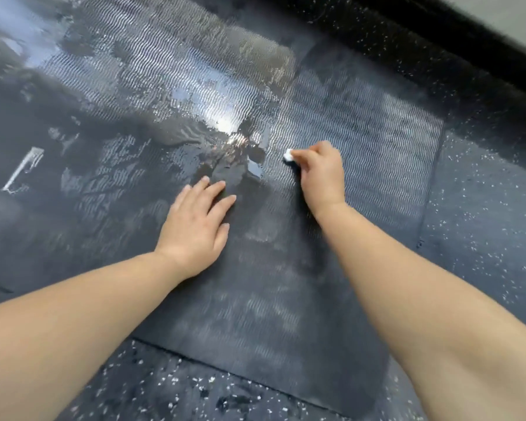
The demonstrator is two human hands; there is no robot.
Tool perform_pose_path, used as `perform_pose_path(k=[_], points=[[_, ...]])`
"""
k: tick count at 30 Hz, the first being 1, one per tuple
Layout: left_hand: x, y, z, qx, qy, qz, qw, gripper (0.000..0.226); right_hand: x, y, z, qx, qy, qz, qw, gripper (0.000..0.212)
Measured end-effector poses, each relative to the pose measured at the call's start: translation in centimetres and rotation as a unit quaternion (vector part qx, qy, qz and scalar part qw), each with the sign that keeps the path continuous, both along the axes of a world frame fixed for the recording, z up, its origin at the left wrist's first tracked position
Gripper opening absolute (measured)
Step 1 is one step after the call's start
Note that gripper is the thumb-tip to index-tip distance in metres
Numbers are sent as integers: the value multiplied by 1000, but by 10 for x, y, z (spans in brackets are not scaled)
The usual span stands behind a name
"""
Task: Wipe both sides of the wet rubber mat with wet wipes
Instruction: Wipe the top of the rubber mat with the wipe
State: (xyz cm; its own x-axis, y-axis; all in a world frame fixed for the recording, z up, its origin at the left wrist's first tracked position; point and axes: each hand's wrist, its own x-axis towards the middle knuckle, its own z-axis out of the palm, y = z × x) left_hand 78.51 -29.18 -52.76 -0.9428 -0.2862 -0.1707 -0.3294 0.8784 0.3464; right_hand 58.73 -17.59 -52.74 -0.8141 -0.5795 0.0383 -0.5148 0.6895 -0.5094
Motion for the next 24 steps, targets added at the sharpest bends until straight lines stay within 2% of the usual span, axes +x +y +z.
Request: perform_pose_path(k=[4,8,10,14,15,17,19,22,24], points=[[50,15,0,-40,-44,13,998,52,32,-1,-9,11,-16,-4,1000,18],[76,28,-3,-52,-57,18,997,56,133,43,-6,-26,-4,131,991,21],[77,31,-5,-49,-50,26,997,56,175,66,-3,-43,-35,187,981,18],[76,29,-6,-56,-59,17,997,58,176,77,8,-21,-83,259,962,17],[76,29,-7,-58,-61,14,996,58,159,72,11,-31,-75,225,971,18],[77,28,-7,-58,-71,11,996,60,115,58,15,-69,-30,94,993,17],[78,27,-7,-58,-77,12,995,62,71,45,13,-52,0,-4,999,18],[78,27,-6,-55,-85,12,995,64,34,38,-1,8,-5,-46,999,24],[78,27,-7,-51,-92,14,994,67,40,40,-6,30,-5,-42,999,23]])
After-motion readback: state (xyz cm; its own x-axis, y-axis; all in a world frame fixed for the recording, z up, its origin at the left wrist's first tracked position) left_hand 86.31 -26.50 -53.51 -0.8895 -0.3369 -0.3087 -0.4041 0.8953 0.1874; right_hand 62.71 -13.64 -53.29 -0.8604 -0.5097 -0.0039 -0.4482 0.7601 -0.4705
